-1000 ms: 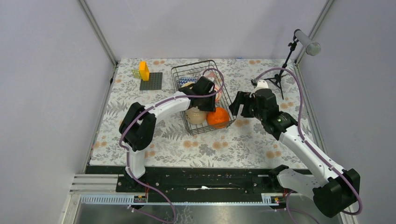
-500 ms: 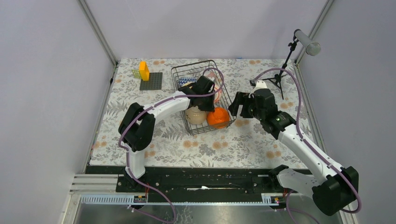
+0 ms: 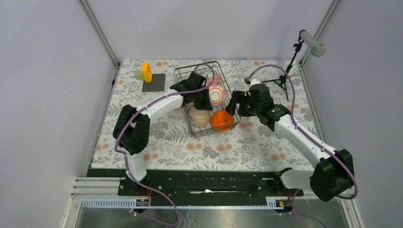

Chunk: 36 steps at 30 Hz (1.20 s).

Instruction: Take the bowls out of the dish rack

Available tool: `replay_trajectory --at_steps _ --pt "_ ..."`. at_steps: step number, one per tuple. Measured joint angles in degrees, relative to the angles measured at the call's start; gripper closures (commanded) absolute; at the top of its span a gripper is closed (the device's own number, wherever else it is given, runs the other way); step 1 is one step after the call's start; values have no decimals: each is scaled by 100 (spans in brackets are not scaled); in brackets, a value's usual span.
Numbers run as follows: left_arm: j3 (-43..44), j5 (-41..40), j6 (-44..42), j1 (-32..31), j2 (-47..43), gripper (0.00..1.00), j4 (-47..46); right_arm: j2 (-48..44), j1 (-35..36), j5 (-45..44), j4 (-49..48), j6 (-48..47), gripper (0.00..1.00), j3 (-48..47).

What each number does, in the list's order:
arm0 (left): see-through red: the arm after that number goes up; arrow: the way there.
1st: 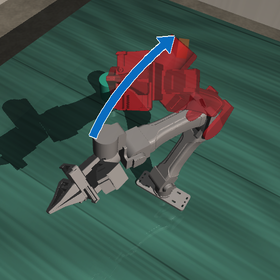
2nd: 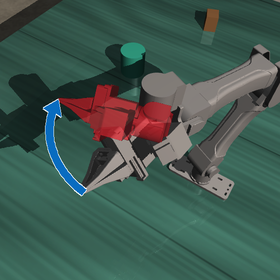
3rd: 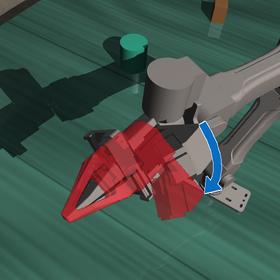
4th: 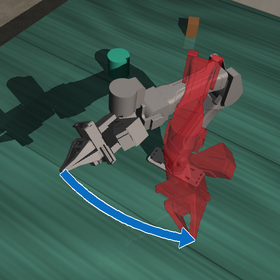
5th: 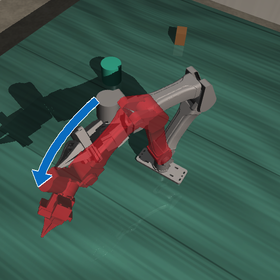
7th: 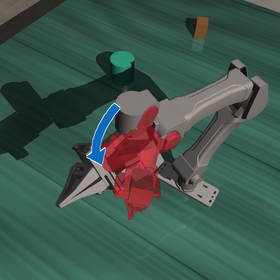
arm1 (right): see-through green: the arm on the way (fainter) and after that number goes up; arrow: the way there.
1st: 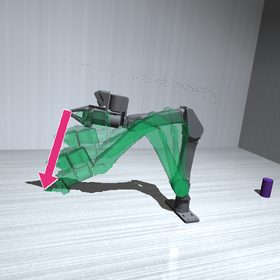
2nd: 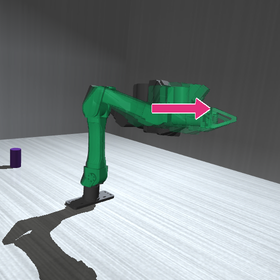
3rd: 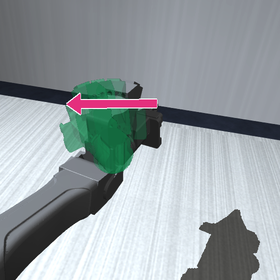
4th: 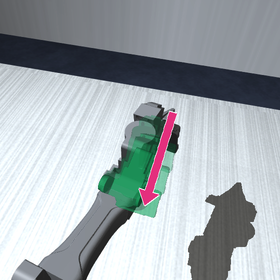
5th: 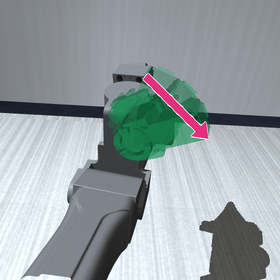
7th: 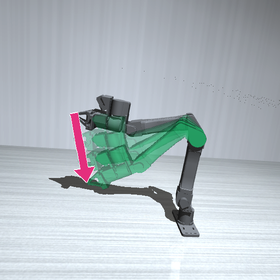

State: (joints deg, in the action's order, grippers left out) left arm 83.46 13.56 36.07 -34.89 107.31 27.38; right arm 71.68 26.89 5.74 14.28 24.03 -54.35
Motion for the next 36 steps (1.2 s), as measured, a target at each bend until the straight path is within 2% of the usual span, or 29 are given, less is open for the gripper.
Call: replay_trajectory --at_steps 8,9,11,16,22,24,26,30,34,36 --pt "-105 -101 0 -11 -422 87 92 551 2 -17 2 -122 13 -372" --pt "-146 -201 2 -2 -540 85 142 634 9 -20 -17 -160 12 -433" --pt "-264 -446 20 42 -852 80 216 732 46 -33 -98 -249 1 -474" --pt "-588 -1060 140 361 -1731 65 289 798 376 -208 -323 -599 0 -474" --pt "-1145 -1567 278 981 -2621 14 146 1154 553 -520 -420 -772 0 -785" --pt "-1357 -1596 275 1189 -2900 5 79 1311 553 -597 -431 -769 0 -994" --pt "-1574 -1609 271 1399 -3171 1 -90 1434 553 -621 -442 -776 0 -1209" --pt "-1759 -1665 92 1650 -3403 1 -538 1685 553 -614 -581 -772 0 -1696" --pt "-1746 -1399 -380 1856 -3296 1 -1126 1884 553 -487 -610 -793 0 -2052" --pt "-1523 -1202 -721 1928 -3042 1 -1134 1912 553 -367 -614 -811 0 -2109"
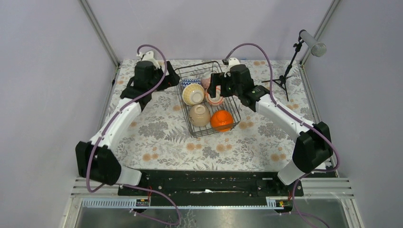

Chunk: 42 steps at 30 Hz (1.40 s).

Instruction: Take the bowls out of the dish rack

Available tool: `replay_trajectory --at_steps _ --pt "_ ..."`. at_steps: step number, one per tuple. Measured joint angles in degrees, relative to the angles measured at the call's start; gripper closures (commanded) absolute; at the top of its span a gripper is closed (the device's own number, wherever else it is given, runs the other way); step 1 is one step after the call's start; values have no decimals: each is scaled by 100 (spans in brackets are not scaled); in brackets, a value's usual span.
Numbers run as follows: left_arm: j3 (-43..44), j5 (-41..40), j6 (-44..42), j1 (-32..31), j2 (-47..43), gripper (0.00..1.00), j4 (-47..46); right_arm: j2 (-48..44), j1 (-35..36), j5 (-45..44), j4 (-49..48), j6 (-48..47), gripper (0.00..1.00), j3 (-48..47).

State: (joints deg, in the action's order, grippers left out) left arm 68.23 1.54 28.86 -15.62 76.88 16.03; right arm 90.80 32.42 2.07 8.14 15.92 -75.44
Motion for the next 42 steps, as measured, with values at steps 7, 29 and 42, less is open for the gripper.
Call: replay_trajectory --at_steps 7,29,42 --pt "1106 573 -933 46 1377 2 -55 -9 0 251 120 -66 0 -46" --pt "1985 2024 -1292 46 2983 1 476 -649 0 450 678 -164 0 413" --pt "2583 2059 -1733 31 3460 1 1270 -621 0 302 678 -356 0 387"
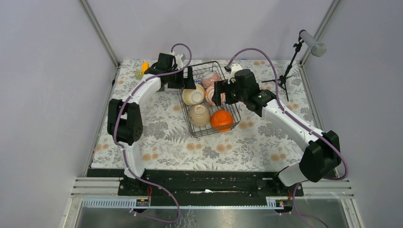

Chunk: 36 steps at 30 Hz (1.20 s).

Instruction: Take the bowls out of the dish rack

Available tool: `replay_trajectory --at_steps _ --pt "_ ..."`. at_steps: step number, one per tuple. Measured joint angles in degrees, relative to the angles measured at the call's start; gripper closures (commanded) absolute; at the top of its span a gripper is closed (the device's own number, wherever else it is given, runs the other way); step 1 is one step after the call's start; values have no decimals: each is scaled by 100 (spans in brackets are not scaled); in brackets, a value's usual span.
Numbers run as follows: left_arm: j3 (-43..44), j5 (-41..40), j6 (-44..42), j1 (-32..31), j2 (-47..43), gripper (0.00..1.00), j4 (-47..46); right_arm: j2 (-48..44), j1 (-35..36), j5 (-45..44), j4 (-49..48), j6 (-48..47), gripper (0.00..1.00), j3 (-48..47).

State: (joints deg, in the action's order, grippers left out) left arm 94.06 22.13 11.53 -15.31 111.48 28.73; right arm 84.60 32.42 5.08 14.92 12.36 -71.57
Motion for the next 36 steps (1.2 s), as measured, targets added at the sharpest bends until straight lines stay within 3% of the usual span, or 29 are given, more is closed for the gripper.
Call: replay_trajectory --at_steps 14,18,25,29,33,36 --pt "0 90 -66 -140 131 5 249 0 0 -9 2 -70 0 -2" --pt "15 127 -61 -144 216 16 293 0 0 -11 4 -83 0 -2" --pt "98 195 -129 -162 219 24 367 0 0 -11 7 -83 0 -2" --pt "120 212 -144 -166 219 24 378 0 0 -9 9 -83 0 -2" --pt "122 199 -166 -168 219 9 382 0 0 -9 11 -83 0 -2" --pt "122 129 -243 -170 221 5 481 0 0 -7 13 -81 0 -2"
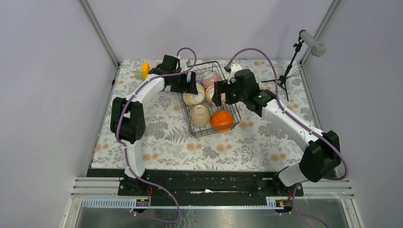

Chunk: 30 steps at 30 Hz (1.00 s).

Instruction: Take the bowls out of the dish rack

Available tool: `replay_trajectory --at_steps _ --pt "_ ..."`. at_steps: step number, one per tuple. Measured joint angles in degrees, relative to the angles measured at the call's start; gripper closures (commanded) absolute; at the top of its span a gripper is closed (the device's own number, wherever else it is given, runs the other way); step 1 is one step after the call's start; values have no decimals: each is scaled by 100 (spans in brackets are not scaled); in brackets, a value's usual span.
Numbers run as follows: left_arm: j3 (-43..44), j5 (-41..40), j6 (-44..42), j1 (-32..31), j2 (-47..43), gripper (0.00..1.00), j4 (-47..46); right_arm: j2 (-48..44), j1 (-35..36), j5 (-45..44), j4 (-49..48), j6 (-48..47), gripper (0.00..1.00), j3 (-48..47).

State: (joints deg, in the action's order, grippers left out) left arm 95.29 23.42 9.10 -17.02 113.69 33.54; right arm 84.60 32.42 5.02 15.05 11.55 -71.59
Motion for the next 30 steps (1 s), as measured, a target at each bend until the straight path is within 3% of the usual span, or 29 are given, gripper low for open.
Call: replay_trajectory --at_steps 17,30 --pt "177 48 -603 -26 136 7 389 0 0 2 98 0 0 0" --pt "254 -44 -769 -39 166 32 575 0 0 9 101 0 0 0"
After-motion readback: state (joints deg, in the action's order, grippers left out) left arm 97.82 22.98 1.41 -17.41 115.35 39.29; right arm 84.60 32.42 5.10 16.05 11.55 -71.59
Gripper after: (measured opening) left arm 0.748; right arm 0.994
